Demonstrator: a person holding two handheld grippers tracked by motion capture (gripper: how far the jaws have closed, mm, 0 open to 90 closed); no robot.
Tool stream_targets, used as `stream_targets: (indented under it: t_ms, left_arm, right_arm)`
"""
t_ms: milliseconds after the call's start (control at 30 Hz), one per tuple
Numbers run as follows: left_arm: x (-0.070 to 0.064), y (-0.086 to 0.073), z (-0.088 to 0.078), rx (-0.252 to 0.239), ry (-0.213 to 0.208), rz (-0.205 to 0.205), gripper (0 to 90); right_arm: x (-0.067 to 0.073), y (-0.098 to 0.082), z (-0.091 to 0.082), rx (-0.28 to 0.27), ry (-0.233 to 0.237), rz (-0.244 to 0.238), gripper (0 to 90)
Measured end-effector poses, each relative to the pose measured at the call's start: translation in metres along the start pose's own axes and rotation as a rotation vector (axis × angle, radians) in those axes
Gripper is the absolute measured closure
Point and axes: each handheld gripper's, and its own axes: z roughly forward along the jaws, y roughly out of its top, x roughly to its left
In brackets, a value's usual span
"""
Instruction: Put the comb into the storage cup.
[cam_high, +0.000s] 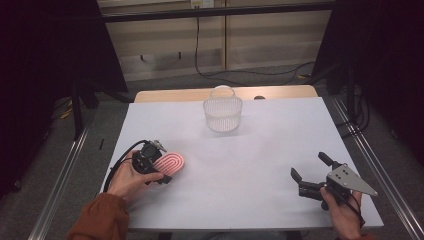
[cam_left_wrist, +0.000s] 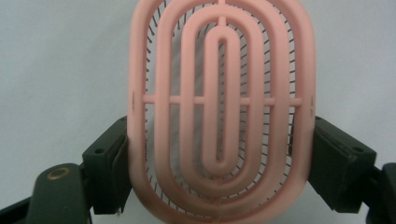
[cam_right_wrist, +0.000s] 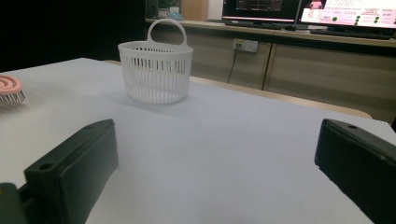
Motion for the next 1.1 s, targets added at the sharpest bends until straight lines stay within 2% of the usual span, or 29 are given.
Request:
stream_targets:
  t_ms: [267,500,667,733,1100]
  left_arm:
    - [0.001,-0.001,-0.007,-0.049,0.019,-0.015,19.8]
    - [0.006,-0.004,-0.018,-0.124,0.03,-0.035,19.8]
    - [0.005,-0.006,-0.024,-0.168,0.063,-0.047,19.9]
    - [0.005,-0.006,-0.026,-0.179,0.064,-0.041,19.9]
    - [0.007,-0.009,-0.032,-0.211,0.064,-0.08,20.0]
  right_arm:
    - [0.0,0.0,0.0,0.0,0.0,0.001,0.0]
    - [0.0,0.0,0.0,0.0,0.0,0.002,0.0]
    - [0.0,0.0,0.0,0.001,-0.002,0.001,0.0]
    - [0.0,0.0,0.0,0.001,-0.002,0.002,0.0]
    - [0.0,0.0,0.0,-0.002,0.0,0.002,0.0]
